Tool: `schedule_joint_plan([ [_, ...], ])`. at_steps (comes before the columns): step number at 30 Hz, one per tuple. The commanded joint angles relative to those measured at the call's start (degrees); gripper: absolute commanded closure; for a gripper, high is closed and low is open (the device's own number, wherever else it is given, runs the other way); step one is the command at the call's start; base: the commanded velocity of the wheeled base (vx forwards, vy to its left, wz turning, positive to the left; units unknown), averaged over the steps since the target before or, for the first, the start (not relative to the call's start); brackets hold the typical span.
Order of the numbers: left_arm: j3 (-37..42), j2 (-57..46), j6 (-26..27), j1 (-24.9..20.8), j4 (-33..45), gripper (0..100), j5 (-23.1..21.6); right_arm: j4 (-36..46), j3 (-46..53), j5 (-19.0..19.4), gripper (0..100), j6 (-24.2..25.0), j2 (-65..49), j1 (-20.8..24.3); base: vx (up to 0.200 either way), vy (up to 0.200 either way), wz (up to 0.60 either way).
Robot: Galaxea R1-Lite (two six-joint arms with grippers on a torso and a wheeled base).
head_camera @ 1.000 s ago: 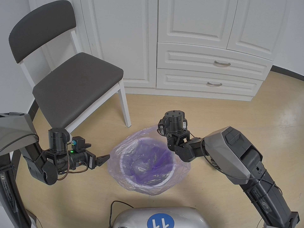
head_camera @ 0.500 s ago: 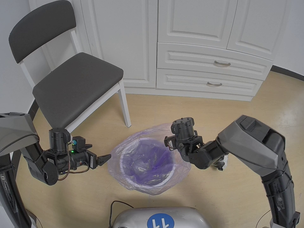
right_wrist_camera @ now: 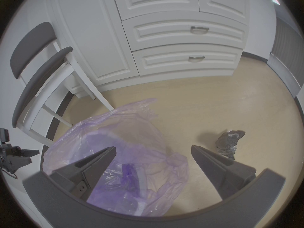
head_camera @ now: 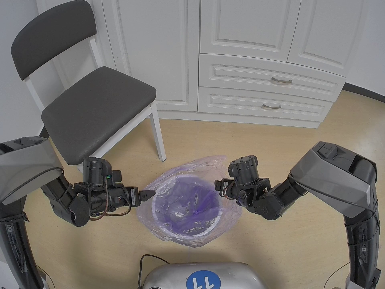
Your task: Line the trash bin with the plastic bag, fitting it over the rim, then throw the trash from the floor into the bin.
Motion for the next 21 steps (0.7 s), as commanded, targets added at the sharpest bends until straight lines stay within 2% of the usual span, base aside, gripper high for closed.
schedule_joint_plan([
  [1,-4.8,4.4,-1.4,-2.1,2.5,0,3.8,0.3,-2.7,1.4,0,2.0,3.9,-0.3,0.0,0.0,0.0],
  [14,-9.9,10.2,-1.7,-1.7,2.5,0,8.3,-2.5,-9.7,1.8,0,6.5,10.6,-2.6,0.0,0.0,0.0],
  [20,-12.2,11.3,-4.8,-1.7,2.5,0,9.6,-6.2,-10.2,1.8,0,6.4,11.4,-4.2,0.0,0.0,0.0],
  [21,-13.2,12.2,-5.4,-1.6,2.6,0,10.9,-7.2,-10.2,1.8,0,6.3,12.0,-4.7,0.0,0.0,0.0],
])
